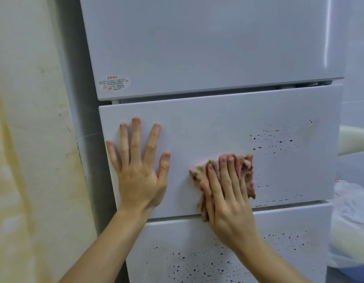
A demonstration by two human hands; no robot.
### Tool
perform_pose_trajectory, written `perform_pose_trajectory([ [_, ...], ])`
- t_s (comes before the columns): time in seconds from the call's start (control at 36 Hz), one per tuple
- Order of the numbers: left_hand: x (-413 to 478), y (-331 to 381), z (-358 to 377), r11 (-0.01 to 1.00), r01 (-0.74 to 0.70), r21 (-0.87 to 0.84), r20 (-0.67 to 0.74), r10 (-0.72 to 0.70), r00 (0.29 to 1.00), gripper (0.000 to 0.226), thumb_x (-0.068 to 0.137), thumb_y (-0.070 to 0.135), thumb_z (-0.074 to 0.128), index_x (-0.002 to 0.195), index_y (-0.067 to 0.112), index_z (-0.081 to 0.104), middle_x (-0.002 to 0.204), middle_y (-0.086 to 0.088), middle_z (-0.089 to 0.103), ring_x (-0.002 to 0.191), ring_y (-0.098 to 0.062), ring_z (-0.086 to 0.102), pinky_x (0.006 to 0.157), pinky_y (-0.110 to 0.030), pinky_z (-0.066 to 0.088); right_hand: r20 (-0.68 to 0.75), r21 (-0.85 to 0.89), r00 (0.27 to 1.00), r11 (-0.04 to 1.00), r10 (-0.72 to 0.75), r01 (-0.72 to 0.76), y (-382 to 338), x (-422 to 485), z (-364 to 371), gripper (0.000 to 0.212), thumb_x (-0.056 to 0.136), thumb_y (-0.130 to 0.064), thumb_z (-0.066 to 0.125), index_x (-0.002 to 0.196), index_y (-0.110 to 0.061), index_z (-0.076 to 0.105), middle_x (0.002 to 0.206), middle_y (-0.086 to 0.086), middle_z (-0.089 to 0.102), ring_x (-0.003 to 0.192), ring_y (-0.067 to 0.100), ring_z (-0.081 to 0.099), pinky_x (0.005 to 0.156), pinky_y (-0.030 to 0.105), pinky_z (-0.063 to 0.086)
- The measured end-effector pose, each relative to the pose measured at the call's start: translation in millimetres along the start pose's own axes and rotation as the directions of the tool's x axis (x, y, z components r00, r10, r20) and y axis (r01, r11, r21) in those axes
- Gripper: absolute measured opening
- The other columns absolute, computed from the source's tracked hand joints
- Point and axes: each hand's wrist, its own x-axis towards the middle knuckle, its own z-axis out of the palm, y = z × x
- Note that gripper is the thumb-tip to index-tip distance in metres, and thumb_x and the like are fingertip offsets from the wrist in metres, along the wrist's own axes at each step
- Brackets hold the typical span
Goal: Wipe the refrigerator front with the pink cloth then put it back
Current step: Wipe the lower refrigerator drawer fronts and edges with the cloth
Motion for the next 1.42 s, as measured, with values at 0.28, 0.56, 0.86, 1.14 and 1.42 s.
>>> perform_pose_trajectory([
  [0.28, 0, 9, 2, 0.999, 0.034, 0.029, -0.010, -0.034, 0.999, 0.062, 0.106, 0.045, 0.042, 0.163, 0.022, 0.034, 0.174, -0.013, 0.016, 0.161, -0.036, 0.010, 0.126, -0.066, 0.004, 0.024, -0.028, 0.996, 0.996, -0.083, 0.084, 19, 5, -3, 0.059, 0.108, -0.032, 0.038, 0.163, -0.011, 0.029, 0.174, 0.016, 0.014, 0.161, 0.036, 0.013, 0.131, 0.054, 0.010],
  [0.56, 7, 19, 8, 0.993, 0.085, 0.086, -0.054, -0.080, 0.995, 0.069, 0.100, 0.060, 0.049, 0.159, 0.026, 0.041, 0.170, -0.013, 0.027, 0.158, -0.035, 0.019, 0.123, -0.069, 0.011, -0.097, -0.185, 0.994, 0.980, 0.051, -0.068, 20, 101, -19, 0.060, 0.108, -0.058, 0.039, 0.163, -0.034, 0.034, 0.173, 0.010, 0.019, 0.161, 0.037, 0.013, 0.123, 0.074, 0.010],
  [0.86, 4, 17, 5, 0.995, 0.052, 0.090, -0.022, -0.051, 0.998, 0.072, 0.102, 0.065, 0.045, 0.162, 0.026, 0.036, 0.172, -0.012, 0.021, 0.160, -0.035, 0.014, 0.124, -0.069, 0.008, -0.053, 0.026, 0.999, 1.000, -0.012, 0.014, 35, -18, -5, 0.055, 0.105, -0.016, 0.045, 0.157, -0.001, 0.039, 0.167, 0.021, 0.033, 0.157, 0.038, 0.028, 0.127, 0.059, 0.025],
  [1.14, 6, 25, 2, 0.994, 0.079, 0.076, -0.007, -0.079, 0.997, 0.073, 0.099, 0.061, 0.046, 0.162, 0.025, 0.036, 0.172, -0.012, 0.020, 0.159, -0.037, 0.014, 0.124, -0.069, 0.007, -0.036, -0.104, 0.999, 0.994, 0.024, -0.028, 59, 11, -18, 0.075, 0.102, -0.042, 0.050, 0.167, -0.019, 0.021, 0.174, 0.017, 0.012, 0.162, 0.034, 0.011, 0.130, 0.057, 0.014],
  [1.42, 11, 39, -3, 0.985, 0.172, -0.017, 0.012, -0.171, 0.985, 0.072, 0.093, 0.049, 0.052, 0.159, 0.022, 0.037, 0.172, -0.014, 0.017, 0.160, -0.037, 0.007, 0.128, -0.059, 0.004, -0.167, -0.092, 0.973, 0.980, 0.159, -0.176, 59, 115, -38, 0.068, 0.105, -0.052, 0.046, 0.165, -0.024, 0.030, 0.172, 0.021, 0.014, 0.161, 0.038, 0.009, 0.131, 0.054, 0.008],
])
